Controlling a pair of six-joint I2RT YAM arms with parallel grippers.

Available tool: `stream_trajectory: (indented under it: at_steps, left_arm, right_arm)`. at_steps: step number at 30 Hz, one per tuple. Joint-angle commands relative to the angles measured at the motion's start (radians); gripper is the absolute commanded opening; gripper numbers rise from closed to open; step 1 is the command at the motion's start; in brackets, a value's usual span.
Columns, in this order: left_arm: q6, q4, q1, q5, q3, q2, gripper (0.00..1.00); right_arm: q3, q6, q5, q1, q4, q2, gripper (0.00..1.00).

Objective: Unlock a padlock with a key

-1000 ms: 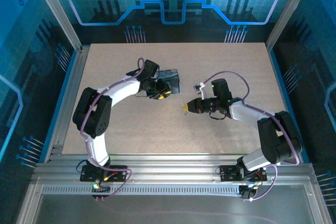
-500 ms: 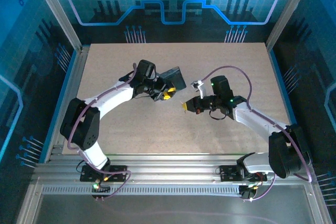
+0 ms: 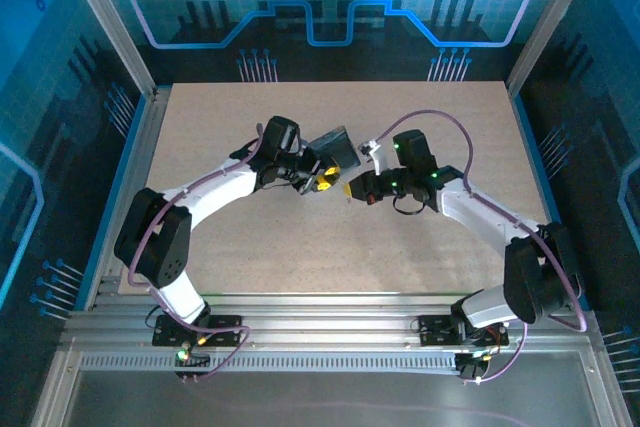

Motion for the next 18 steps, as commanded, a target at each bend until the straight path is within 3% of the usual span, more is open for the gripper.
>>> stream_trajectory:
  at_steps: [1, 18]
  left_arm:
    - [-0.016, 0.071, -0.002, 0.036, -0.011, -0.041, 0.0]
    - [-0.009, 0.063, -0.005, 0.036, -0.014, -0.05, 0.0]
  right_arm:
    - [0.025, -0.033, 0.014, 0.012, -0.035, 0.018, 0.0]
    - [0.031, 0.004, 0.002, 0.012, 0.03, 0.058, 0.0]
